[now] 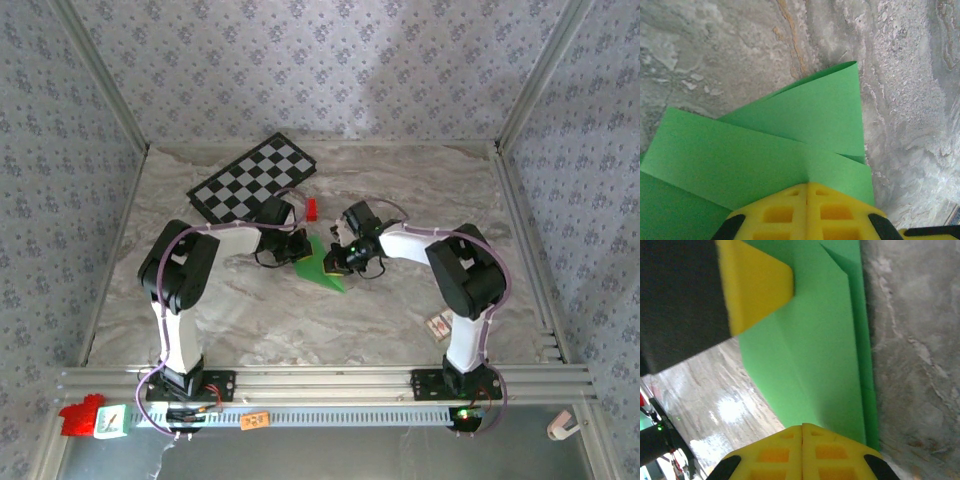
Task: Fold a paper plane with a square sheet of paper (pick it up from the middle)
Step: Fourth fold the wing at the center of the table.
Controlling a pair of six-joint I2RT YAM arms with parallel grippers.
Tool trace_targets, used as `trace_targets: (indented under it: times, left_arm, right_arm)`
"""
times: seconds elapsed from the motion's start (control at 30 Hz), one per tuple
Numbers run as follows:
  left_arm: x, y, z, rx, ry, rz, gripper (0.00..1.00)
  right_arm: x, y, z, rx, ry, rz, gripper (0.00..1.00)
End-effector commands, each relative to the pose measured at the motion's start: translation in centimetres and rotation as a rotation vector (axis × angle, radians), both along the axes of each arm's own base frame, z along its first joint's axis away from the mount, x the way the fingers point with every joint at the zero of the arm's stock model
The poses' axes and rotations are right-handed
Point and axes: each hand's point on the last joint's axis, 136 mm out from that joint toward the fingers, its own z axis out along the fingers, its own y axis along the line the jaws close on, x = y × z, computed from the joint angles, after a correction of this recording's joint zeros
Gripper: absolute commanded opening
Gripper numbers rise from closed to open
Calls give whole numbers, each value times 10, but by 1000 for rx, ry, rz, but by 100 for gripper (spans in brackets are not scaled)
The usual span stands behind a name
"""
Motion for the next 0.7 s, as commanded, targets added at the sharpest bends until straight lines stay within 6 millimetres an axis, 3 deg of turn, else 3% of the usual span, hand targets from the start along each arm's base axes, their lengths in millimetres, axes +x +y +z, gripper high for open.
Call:
trace_targets:
  times: [0.0, 0.3, 0.5, 0.67]
  left_arm:
    - [-26, 25, -45, 138, 130, 30, 4]
    - [-30, 26, -49, 159, 151, 27, 4]
    - [-32, 30, -52, 181, 158, 33, 4]
    - [-33, 36, -55, 221, 162, 28, 3]
  right_arm:
    - [7, 2, 5, 11, 9, -30, 7]
    - [6, 12, -17, -44, 41, -2, 5]
    - [5, 1, -28, -83, 58, -20, 5]
    - [-13, -13, -37, -100, 91, -19, 5]
